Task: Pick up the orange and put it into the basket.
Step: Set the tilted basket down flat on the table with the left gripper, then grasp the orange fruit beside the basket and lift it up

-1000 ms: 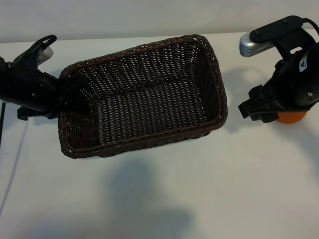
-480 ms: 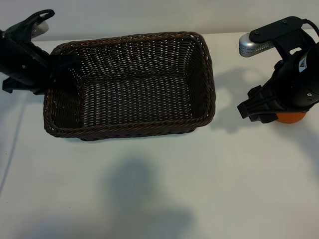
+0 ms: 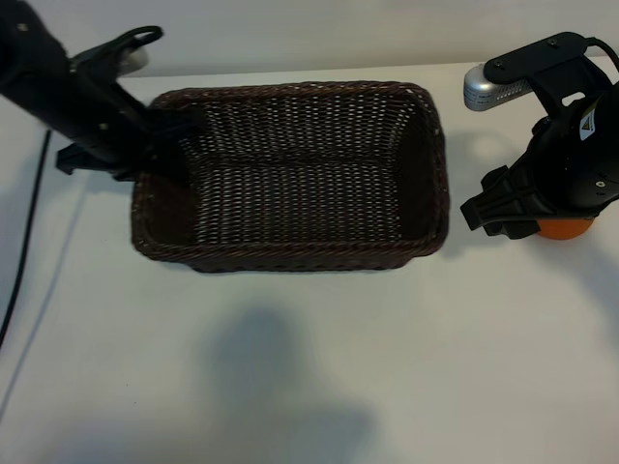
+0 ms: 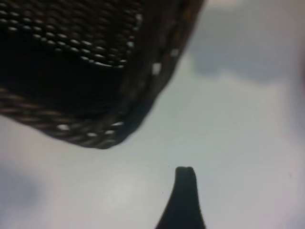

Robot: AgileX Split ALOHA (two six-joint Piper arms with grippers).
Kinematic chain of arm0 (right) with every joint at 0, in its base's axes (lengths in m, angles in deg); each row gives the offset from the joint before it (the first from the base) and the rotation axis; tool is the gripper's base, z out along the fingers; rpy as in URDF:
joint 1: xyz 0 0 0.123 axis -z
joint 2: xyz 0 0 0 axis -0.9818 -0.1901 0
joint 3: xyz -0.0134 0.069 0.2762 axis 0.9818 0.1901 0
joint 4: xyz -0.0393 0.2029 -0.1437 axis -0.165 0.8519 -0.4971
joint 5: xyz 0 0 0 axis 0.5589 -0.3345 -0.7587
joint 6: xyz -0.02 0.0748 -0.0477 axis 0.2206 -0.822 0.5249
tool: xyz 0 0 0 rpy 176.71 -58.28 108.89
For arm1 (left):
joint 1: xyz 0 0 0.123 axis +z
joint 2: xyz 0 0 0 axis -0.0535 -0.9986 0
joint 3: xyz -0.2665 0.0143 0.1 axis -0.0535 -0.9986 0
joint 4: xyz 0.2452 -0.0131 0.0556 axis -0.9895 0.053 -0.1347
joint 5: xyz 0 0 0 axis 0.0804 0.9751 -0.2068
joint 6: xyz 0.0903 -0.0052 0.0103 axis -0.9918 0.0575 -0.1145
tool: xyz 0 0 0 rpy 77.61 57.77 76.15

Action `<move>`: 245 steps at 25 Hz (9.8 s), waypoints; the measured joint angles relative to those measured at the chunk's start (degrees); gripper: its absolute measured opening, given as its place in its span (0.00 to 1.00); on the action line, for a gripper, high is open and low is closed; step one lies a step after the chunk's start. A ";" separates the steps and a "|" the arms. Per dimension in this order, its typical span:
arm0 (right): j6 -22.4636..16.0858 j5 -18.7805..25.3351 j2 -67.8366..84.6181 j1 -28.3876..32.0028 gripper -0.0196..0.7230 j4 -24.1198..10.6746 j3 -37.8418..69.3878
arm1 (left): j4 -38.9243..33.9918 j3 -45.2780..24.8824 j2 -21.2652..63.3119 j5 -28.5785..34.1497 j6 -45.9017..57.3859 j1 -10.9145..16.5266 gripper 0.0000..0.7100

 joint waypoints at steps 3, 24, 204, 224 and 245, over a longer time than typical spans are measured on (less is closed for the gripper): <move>0.00 0.02 0.00 0.00 0.81 0.00 0.00 | 0.06 2.71 -2.54 -0.06 0.87 -1.02 0.21; 0.00 0.13 0.00 0.00 0.81 0.06 0.00 | -1.28 5.23 -9.73 -2.97 2.89 -3.31 0.21; -13.10 -11.37 -9.11 10.18 0.82 -13.54 0.00 | -21.46 -46.10 107.89 17.38 0.71 13.37 0.83; -10.72 -14.12 -22.74 14.32 0.82 -12.23 -5.50 | -21.46 -46.10 107.89 17.32 0.71 12.80 0.83; -3.44 -13.44 -28.04 17.74 0.25 -5.40 -5.52 | -21.46 -46.10 107.89 17.31 0.71 12.80 0.83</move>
